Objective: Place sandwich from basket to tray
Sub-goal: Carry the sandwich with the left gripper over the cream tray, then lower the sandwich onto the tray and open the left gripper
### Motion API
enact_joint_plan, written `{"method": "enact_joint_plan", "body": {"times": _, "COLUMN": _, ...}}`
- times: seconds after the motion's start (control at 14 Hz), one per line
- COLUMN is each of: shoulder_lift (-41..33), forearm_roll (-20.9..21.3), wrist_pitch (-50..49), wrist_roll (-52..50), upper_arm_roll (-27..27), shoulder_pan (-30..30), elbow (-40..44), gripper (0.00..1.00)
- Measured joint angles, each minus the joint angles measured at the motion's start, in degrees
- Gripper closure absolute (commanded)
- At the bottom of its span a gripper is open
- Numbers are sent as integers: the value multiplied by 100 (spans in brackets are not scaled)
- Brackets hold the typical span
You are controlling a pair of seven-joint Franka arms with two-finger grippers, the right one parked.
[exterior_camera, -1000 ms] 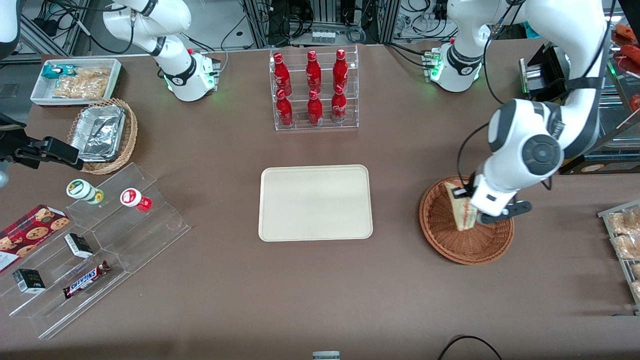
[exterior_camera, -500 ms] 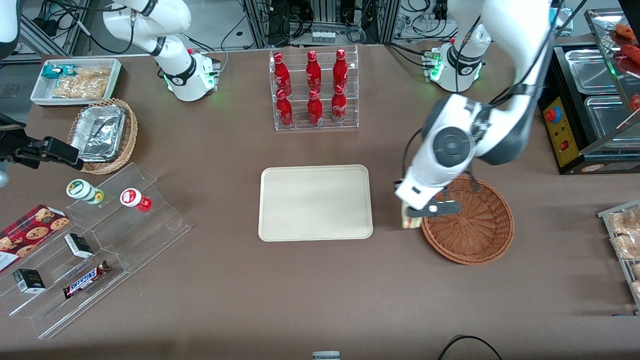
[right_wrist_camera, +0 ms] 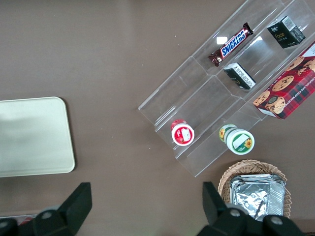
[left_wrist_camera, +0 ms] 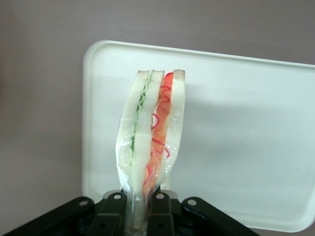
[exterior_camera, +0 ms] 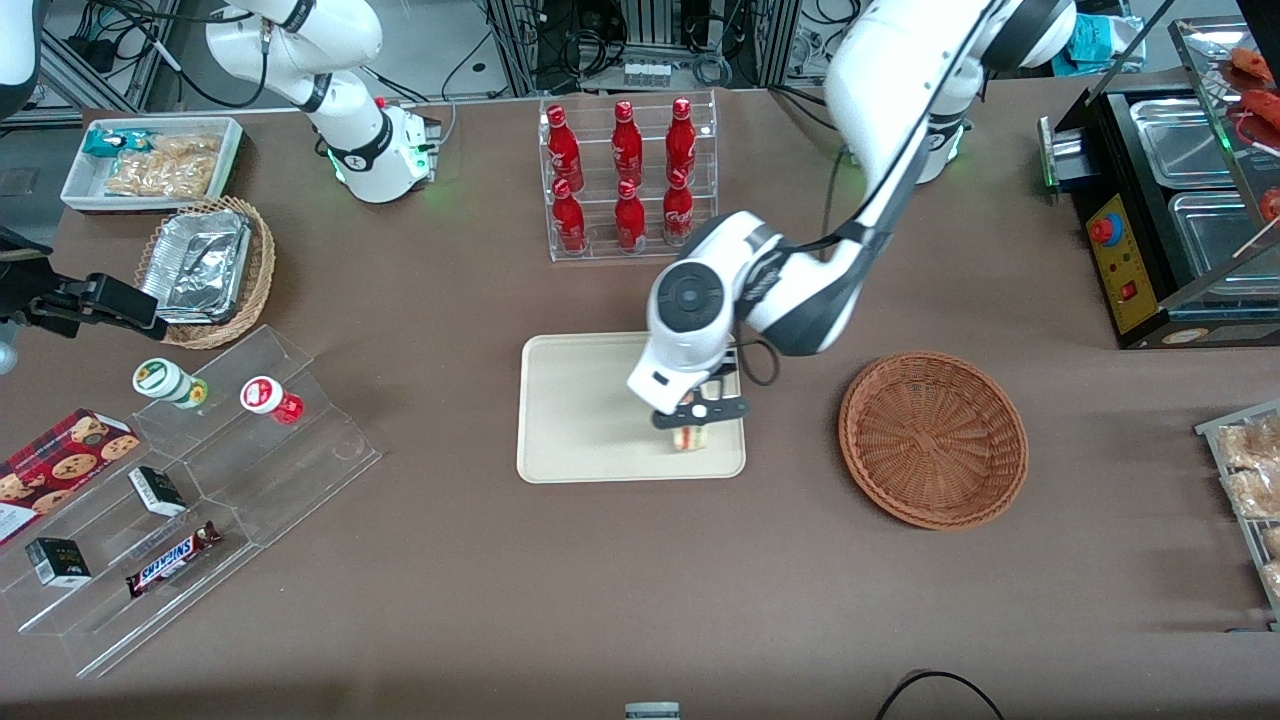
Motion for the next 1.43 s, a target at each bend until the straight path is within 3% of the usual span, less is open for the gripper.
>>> {"method": "enact_joint_plan", "body": {"times": 0.36, "shoulder_lift": 647, "forearm_roll": 0, "wrist_pitch": 260, "wrist_roll": -187, "upper_arm_roll": -1, "shoulder_pan": -378, "elbow": 651, "gripper": 100}}
{"method": "enact_joint_plan", "body": {"times": 0.86, "shoulder_lift": 786, "forearm_roll": 0, "wrist_pitch": 286, "wrist_roll": -163, "upper_arm_roll": -94, "shoulder_pan": -466, "elbow": 582, "gripper": 99}}
{"method": "enact_joint_plan", "body": {"times": 1.0, "shoulder_lift": 839, "forearm_roll": 1, "wrist_pitch": 489, "wrist_roll": -163, "upper_arm_roll": -97, "shoulder_pan": -468, "elbow": 454, "gripper": 94}}
{"method": "enact_joint_plan", "body": {"times": 1.07, "shoulder_lift": 858, "forearm_roll": 1, "wrist_pitch": 585, "wrist_roll": -163, "upper_arm_roll": -98, "shoulder_pan": -468, "elbow": 392, "gripper": 81}}
{"method": "enact_joint_plan", "body": {"times": 1.14, "shoulder_lift": 871, "forearm_roll": 1, "wrist_pitch": 626, "wrist_roll": -164, "upper_arm_roll": -99, "shoulder_pan": -468, "elbow": 356, "gripper": 44}}
{"method": "enact_joint_plan", "body": {"times": 1.21, "shoulder_lift": 877, "forearm_roll": 1, "wrist_pitch": 641, "wrist_roll": -181, "upper_arm_roll": -100, "shoulder_pan": -468, "elbow": 349, "gripper": 0}}
{"method": "enact_joint_plan", "body": {"times": 1.43, "shoulder_lift": 858, "forearm_roll": 1, "wrist_pitch": 660, "wrist_roll": -365, "upper_arm_roll": -114, "shoulder_pan": -468, "elbow": 372, "gripper": 0}}
